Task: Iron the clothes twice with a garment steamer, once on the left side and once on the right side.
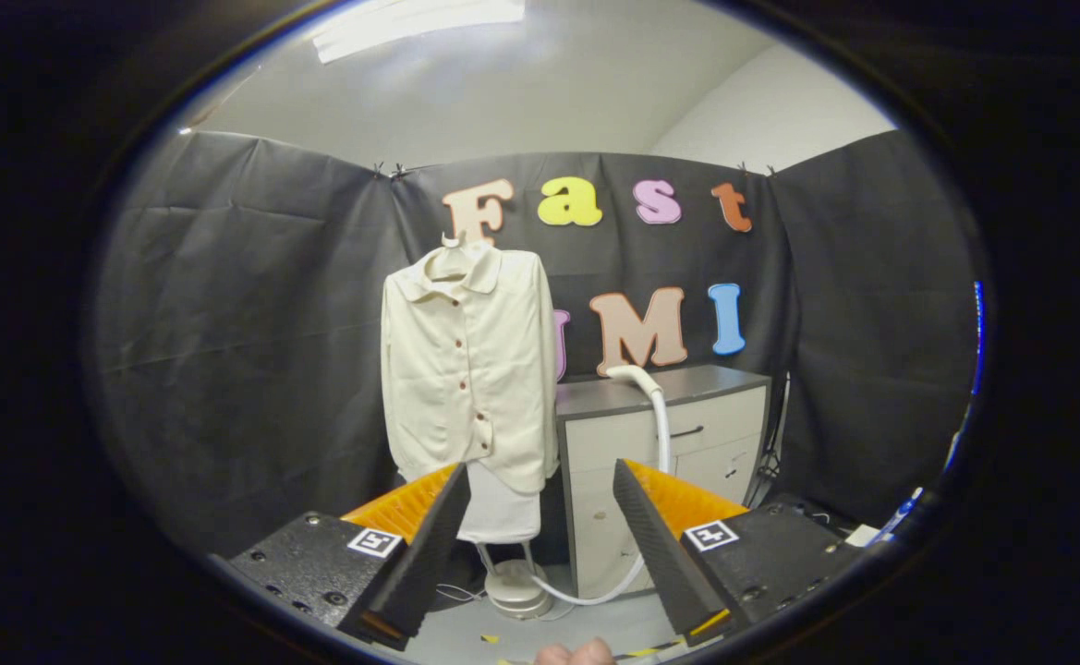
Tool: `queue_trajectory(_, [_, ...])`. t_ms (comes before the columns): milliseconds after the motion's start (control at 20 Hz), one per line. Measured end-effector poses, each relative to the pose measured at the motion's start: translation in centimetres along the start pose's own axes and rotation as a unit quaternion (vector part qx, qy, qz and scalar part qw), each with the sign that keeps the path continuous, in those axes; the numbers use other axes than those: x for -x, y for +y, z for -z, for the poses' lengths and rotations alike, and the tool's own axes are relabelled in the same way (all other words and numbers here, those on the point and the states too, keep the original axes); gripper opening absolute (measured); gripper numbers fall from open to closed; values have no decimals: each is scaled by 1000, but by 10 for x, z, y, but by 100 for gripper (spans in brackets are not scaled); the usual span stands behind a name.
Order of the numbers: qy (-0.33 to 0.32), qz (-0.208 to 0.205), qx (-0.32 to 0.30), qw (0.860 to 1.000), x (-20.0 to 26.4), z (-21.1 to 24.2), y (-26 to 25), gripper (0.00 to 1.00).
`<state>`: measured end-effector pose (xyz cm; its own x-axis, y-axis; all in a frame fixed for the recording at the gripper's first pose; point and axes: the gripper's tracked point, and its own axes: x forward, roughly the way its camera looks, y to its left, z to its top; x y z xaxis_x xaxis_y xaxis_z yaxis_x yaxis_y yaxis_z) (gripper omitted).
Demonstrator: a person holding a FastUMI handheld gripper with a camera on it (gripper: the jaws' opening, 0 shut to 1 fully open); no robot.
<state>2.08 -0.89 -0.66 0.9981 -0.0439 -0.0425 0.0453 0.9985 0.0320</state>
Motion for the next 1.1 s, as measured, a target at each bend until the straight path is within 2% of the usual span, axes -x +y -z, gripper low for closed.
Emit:
queue_trajectory(300, [9,7,16,1000,-23,4,-4,96])
queue_trajectory(650, [4,44,43,998,-68,0,-29,96])
queue_trajectory(800, [5,58,51,997,-94,-3,-49,96])
queue_trajectory(1100, [23,53,37,998,-174,1,-104,97])
